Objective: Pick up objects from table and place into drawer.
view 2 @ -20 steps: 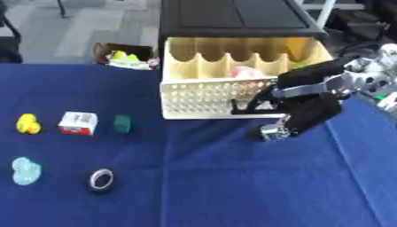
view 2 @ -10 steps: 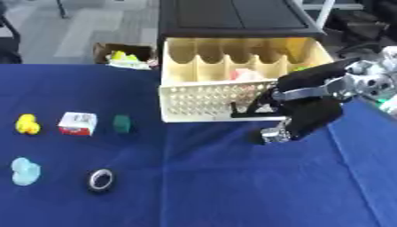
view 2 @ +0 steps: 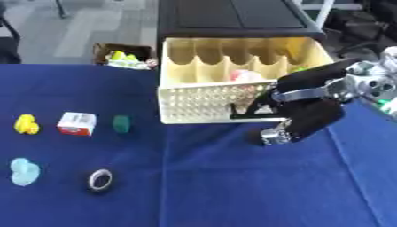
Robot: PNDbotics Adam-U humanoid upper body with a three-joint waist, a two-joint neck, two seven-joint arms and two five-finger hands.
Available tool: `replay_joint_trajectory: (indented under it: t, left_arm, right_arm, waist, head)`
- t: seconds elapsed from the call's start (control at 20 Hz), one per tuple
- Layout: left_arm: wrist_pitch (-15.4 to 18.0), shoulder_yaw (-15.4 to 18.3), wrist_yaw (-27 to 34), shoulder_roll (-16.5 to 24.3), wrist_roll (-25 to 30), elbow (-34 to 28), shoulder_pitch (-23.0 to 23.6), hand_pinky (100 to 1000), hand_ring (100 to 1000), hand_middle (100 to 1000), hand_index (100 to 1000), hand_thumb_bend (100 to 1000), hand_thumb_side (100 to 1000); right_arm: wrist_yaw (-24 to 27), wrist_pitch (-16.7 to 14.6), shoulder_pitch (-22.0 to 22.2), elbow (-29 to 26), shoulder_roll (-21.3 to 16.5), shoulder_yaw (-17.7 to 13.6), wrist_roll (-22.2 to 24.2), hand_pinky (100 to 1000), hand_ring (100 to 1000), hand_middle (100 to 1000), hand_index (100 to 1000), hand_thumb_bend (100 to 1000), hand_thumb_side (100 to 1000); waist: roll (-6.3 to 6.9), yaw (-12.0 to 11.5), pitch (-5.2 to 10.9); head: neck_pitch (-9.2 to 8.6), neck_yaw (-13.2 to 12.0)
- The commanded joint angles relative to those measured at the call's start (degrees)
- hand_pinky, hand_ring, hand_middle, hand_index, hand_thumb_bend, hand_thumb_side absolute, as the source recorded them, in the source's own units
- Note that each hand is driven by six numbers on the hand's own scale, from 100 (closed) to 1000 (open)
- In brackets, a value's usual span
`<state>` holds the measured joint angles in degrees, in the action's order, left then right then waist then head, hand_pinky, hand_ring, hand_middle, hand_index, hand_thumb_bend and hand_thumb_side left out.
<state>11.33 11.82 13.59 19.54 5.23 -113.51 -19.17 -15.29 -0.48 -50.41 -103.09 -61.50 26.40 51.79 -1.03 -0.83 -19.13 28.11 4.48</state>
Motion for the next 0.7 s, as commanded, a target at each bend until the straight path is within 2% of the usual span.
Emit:
replay_joint_trajectory:
  t: [0.05,0.35,0.7]
  left_arm:
    - [-0.1,0.4,-0.2,0.5,0.0,-1.1,-0.7,457,465,565,812,100,885]
    - [0.0,0.5,-0.3,0.4,0.1,-1.1,-0.7,457,465,565,812,100,887]
    - [0.0,0.5,-0.4,0.4,0.1,-1.1,-0.7,458,465,566,811,100,888]
  right_arm:
    - [2.3,0.5,0.0,-3.3,-0.9,-1.3,0.2,212,232,196,925,265,1000]
    - [1.8,1.9,1.4,-7.2,-2.0,-4.2,0.2,235,242,208,940,242,1000]
    - [2.3,4.8,3.1,-10.0,-3.0,-6.7,0.2,245,246,210,943,168,1000]
  waist:
    - [0.09,-0.1,0.78]
    - [0.16,-0.2,0.54]
    - [0.18,0.0,0.38]
  head:
    - [-0.51,0.0]
    - [-0.44,-0.1]
    - [-0.5,-0.1]
